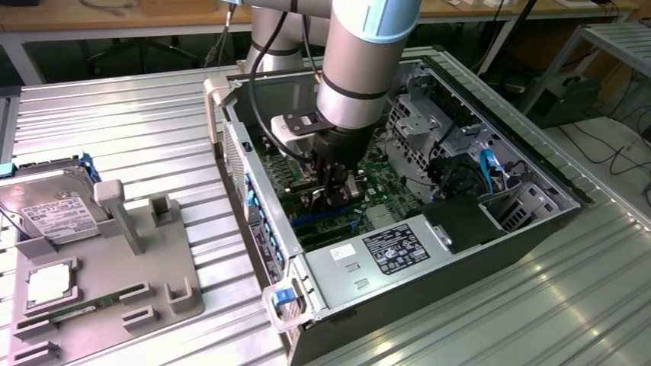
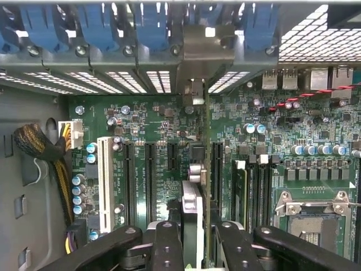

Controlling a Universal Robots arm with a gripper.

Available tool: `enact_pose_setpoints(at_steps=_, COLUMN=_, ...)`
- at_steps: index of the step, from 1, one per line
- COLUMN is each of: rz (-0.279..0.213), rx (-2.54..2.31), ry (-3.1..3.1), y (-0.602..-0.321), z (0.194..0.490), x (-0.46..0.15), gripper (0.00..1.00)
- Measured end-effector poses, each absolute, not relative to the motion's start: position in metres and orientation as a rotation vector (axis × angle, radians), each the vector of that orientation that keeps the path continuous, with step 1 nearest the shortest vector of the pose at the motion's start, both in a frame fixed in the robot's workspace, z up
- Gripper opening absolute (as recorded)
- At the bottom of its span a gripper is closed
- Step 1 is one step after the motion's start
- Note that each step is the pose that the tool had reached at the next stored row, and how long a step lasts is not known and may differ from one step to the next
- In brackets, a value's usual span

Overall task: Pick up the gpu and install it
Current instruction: 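Insert the gpu into the slot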

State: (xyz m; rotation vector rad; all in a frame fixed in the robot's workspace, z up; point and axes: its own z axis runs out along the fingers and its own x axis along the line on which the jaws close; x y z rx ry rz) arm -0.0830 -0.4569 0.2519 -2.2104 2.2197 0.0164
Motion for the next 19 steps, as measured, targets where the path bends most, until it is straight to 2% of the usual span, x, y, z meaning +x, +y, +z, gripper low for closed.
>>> enact_pose_setpoints(at_steps=19, rz=0.02, rx=-2.209, ry=2.218, y=-0.4568, z=0.2491, x=-0.088, gripper=0.28)
